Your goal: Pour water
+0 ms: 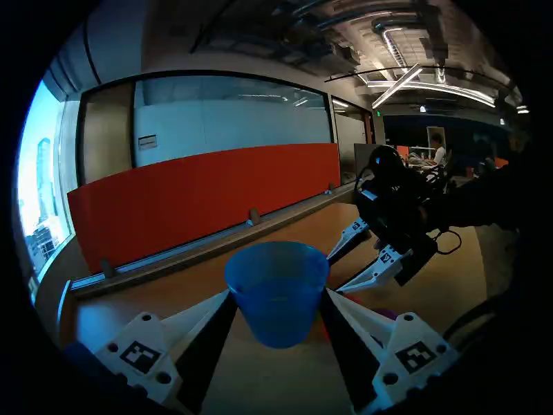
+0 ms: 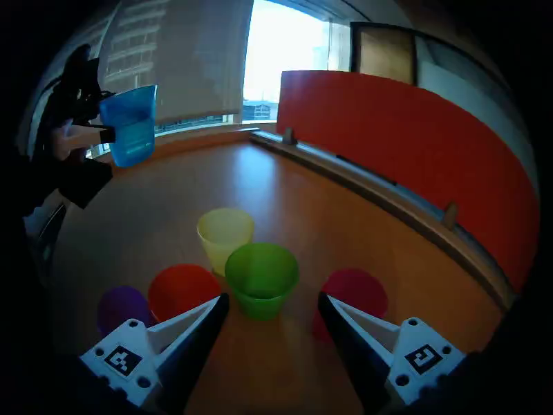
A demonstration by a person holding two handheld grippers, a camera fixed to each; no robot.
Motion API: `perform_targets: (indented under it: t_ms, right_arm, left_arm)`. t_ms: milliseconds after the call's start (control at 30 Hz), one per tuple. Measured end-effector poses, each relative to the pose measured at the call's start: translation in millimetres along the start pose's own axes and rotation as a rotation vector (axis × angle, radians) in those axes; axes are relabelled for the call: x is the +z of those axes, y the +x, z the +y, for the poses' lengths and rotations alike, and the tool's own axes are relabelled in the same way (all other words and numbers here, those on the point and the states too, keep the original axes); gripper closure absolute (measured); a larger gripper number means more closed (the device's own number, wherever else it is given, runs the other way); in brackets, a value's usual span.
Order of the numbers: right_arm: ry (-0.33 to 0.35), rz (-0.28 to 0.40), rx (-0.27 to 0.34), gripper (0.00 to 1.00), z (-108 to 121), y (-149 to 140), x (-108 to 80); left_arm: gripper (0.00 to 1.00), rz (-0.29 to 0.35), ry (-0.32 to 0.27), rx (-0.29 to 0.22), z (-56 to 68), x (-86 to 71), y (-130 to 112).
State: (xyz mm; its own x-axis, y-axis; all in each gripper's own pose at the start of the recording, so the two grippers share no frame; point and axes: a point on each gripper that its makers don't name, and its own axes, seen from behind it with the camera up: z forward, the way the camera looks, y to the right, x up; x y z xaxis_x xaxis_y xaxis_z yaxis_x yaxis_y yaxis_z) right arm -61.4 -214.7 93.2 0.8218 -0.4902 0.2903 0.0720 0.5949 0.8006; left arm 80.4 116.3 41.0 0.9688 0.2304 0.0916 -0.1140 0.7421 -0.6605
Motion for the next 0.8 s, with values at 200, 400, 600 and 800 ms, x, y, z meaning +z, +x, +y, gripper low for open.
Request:
perform_targets:
  t_ms: [200,400,600,800]
  right_arm:
    - [0.002,0.0,-0.001,0.01,-2.2,0.4,0.6]
    - [0.009,-0.001,0.004,0.01,-4.9,0.4,4.2]
    - [0.015,-0.002,0.004,0.01,-7.3,1.5,9.3]
    - [0.022,-0.003,0.004,0.01,-9.6,1.6,14.6]
  left_arm:
    - [0.19,0.003,0.002,0.0,-1.4,-1.2,1.1]
    - [0.19,0.001,0.001,-0.003,-1.8,-2.0,-0.4]
    - [0.19,-0.005,0.002,-0.007,-3.5,-2.4,-3.9]
    - [0.19,-0.001,0.002,-0.018,-4.9,-2.7,-3.5]
